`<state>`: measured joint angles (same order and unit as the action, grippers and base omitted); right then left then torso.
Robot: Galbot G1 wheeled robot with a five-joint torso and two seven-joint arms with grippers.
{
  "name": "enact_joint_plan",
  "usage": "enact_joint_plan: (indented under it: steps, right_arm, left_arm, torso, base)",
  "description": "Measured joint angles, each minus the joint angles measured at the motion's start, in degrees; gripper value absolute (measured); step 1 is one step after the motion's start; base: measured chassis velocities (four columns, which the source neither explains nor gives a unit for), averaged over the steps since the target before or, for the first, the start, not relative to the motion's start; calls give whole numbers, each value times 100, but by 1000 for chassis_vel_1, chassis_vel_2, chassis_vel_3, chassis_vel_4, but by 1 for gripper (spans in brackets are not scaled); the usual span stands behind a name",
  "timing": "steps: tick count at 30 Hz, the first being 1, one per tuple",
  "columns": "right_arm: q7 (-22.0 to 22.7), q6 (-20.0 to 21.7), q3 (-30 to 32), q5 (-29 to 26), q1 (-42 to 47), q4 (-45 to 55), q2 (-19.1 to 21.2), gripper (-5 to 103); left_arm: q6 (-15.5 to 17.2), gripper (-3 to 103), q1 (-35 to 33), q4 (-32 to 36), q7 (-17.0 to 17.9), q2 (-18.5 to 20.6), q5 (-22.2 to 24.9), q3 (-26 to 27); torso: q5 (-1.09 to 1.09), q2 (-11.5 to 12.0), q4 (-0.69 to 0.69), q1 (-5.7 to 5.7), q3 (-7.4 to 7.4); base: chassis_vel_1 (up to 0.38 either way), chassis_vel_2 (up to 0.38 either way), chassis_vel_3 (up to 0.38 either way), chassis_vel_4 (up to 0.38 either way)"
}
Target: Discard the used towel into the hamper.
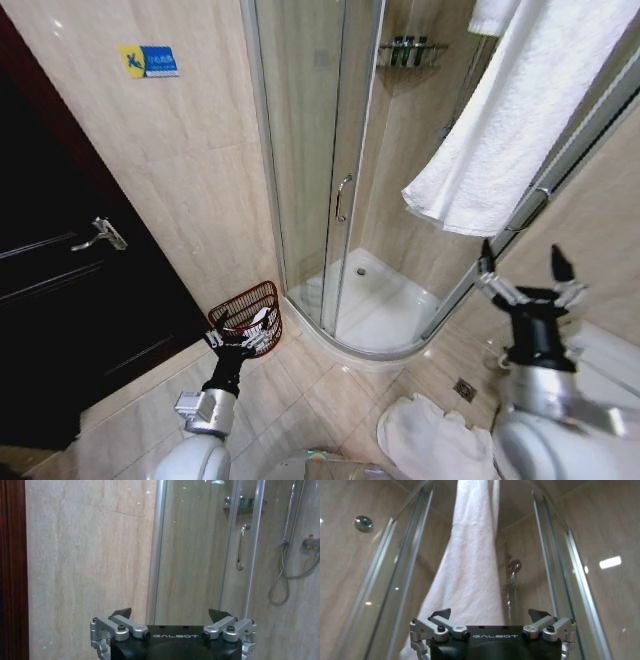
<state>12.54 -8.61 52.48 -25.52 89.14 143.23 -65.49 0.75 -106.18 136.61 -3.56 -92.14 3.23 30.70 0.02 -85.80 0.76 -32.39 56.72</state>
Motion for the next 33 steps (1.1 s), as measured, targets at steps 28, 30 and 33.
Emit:
enact_joint_plan:
  steps: [28, 30, 33]
  right_arm:
    - [-492, 511, 1234, -2361, -1471, -44, 2499, 100]
    - [-649, 740, 1550, -2600, -1651, -209, 2704, 100]
    - [-680, 877, 1676, -2828, -1845, -353, 2857, 100]
  left_arm:
    - [0, 100, 0, 0, 0, 0, 0, 0]
    - [0, 100, 0, 0, 0, 1, 0, 0]
    - [1, 100, 0, 0, 0, 1, 0, 0]
  torso:
    - [-3, 0, 1, 0, 0]
    - [0, 0, 0, 0, 0]
    - [1, 0, -1, 0, 0]
  base:
    - [0, 0, 0, 0]
    - [0, 0, 0, 0]
    - [0, 0, 0, 0]
